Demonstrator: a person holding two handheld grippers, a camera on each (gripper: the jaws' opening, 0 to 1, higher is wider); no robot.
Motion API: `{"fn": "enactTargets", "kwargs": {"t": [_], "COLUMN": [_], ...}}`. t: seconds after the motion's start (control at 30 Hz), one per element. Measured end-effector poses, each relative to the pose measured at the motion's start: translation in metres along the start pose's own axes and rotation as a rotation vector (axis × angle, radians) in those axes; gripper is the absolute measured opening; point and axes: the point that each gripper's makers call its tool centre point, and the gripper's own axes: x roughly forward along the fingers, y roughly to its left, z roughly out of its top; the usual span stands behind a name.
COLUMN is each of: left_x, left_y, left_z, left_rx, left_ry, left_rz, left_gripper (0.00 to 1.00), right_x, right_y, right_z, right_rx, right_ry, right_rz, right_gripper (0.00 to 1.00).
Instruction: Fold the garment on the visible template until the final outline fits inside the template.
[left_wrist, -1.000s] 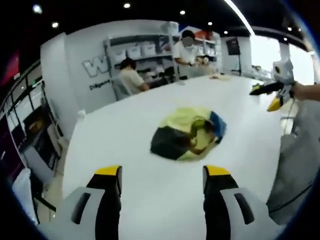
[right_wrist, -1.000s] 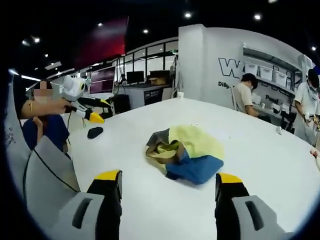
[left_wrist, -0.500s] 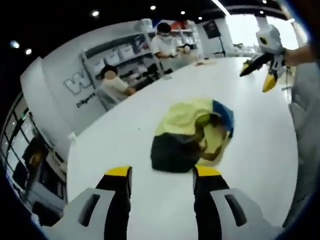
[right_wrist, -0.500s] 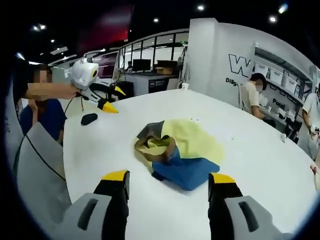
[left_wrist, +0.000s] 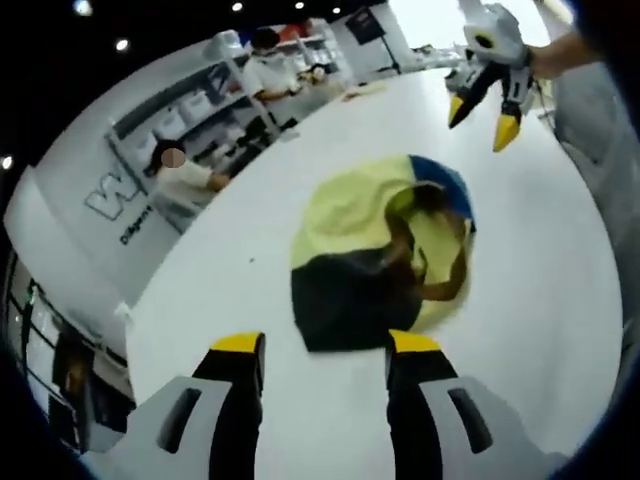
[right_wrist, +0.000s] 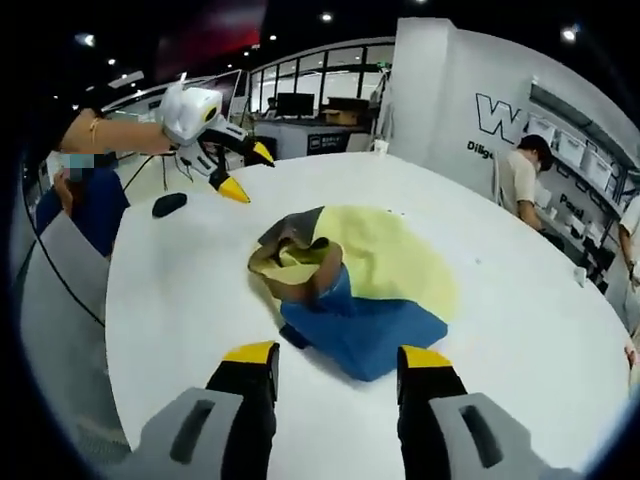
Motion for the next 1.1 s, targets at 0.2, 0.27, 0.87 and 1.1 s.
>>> {"fn": "enactTargets", "kwargs": {"t": [0.2, 0.27, 0.87, 1.1], "left_x": [0.016, 0.025, 0.078, 0.082], "left_y": [-0.008, -0.011, -0.024, -0.024], "left_z": [-0.003, -0.004, -0.006, -0.002], "left_rx": [0.022, 0.037, 0.205, 0.305], "left_ry": [0.015, 0.025, 0.055, 0.075], "left_rz": [-0.045, -0.06, -0.167, -0.179], "left_gripper": [0.38, 0.37, 0.27, 0.25], "right_x": [0.013, 0.021, 0.051, 0.053], "right_y": [-0.007, -0.009, -0.016, -0.02], "right_z": [-0.008, -0.015, -0.033, -0.042], "right_rx": [0.016, 0.011, -0.045, -0.128], "right_ry": [0.009, 0.036, 0.091, 0.135], "right_rz": [0.014, 0.019, 0.031, 0.016], "right_gripper": [0.34, 0.33, 0.14, 0.03]}}
